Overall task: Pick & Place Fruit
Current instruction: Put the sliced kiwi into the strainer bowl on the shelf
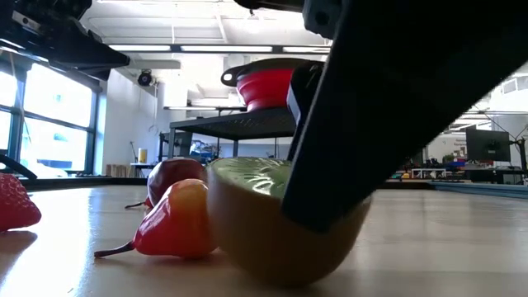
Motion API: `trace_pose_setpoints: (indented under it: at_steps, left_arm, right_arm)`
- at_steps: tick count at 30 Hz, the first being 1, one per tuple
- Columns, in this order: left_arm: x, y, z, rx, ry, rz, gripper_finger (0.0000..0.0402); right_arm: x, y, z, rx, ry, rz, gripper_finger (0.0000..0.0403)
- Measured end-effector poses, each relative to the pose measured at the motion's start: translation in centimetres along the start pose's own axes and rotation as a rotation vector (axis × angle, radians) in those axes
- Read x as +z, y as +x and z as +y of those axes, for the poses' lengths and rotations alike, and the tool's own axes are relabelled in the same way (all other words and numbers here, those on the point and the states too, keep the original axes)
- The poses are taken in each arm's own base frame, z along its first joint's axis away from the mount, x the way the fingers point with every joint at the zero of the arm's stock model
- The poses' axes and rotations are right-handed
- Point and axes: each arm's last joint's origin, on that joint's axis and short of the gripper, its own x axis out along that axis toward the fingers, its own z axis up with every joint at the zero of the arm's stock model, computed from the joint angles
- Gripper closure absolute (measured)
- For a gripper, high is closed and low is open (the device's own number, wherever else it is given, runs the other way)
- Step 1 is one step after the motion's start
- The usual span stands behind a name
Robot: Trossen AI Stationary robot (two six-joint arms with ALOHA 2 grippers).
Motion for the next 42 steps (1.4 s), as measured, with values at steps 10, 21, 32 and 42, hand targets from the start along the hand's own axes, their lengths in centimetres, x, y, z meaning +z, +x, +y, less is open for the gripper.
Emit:
trace_pose_setpoints:
  at_steps: [10,21,32,42]
  left_arm:
    - [0.0,0.0,0.0,0.0,0.0,0.0,0.039]
    - [0.0,0.0,0.0,0.0,-0.001,0.0,0.039]
    - [0.0,0.0,0.0,0.0,-0.001,0.0,0.039]
    - [0.0,0.0,0.0,0.0,-0.001,0.0,0.039]
  right_arm:
    - [0.0,0.2,-0.1,-0.02,0.0,-0.01,0.0072]
    - [-0.5,1.2,-0.2,-0.025,0.019,0.01,0.0078]
    - [-0.5,1.3,-0.2,-0.023,0.031,0.014,0.0103]
    - [-0.5,1.2,-0.2,-0.012,0.043,0.02,0.0131]
